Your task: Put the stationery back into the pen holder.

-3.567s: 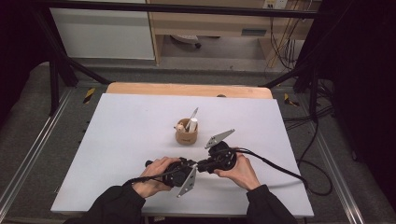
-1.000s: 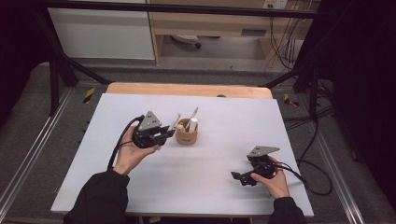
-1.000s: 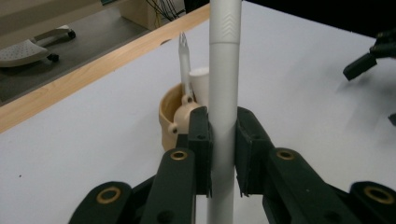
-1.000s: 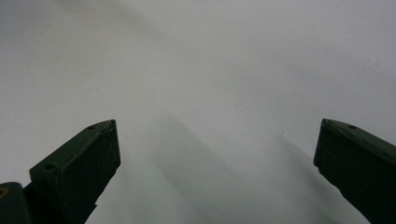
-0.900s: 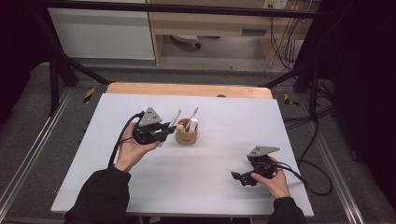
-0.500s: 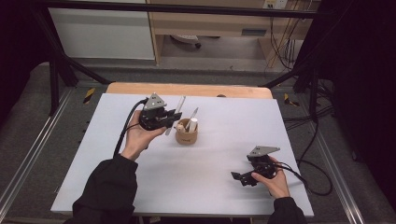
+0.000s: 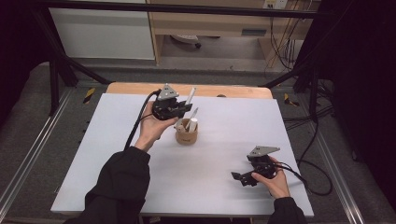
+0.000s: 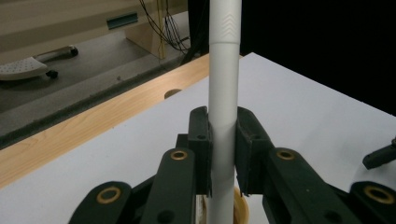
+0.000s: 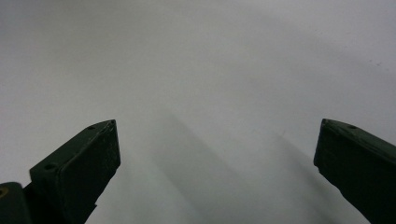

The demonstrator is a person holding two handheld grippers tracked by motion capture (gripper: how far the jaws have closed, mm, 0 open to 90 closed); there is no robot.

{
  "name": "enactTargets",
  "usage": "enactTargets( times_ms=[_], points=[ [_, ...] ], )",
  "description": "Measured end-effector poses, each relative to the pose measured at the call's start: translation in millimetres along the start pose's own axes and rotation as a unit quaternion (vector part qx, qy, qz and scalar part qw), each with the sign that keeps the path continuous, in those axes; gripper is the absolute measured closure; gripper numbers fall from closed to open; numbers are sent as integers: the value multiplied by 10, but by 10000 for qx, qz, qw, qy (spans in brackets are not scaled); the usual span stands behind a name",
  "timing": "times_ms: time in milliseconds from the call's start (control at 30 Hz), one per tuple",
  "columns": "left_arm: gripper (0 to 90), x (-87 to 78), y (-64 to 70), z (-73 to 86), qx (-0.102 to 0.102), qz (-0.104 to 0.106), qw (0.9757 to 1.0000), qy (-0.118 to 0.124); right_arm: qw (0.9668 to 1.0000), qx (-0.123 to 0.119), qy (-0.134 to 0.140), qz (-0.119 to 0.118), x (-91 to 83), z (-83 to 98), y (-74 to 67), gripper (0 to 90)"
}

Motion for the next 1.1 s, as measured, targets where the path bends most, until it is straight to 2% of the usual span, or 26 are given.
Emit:
enactTargets(
  times_ms=[200,400,567,867,1100],
  points=[
    [776,145,-35,-28,81,-48,10000,7,10000,-3,-15,-3,2,-1,1,11],
    [776,263,-61,-16,-12,-80,10000,32,10000,-13,-12,-9,3,-1,1,11],
    [776,350,-98,33,51,-99,9999,-33,10000,-22,-16,-18,6,1,-1,11],
    [776,474,-173,119,-38,-116,9999,-94,10000,-34,-18,-23,14,6,-3,11],
    [776,551,-171,200,-32,-19,9997,-240,10000,-28,-41,-27,16,9,-6,11]
  ],
)
Point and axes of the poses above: each handheld gripper's, and its own axes: x roughly forward along the jaws, z roughly out of its underside, y roughly to its right, the point moved 3 cm from there along x, roughly forward along the jaws, and after that the axes turned 9 degrees about x, right-handed, at the moved point
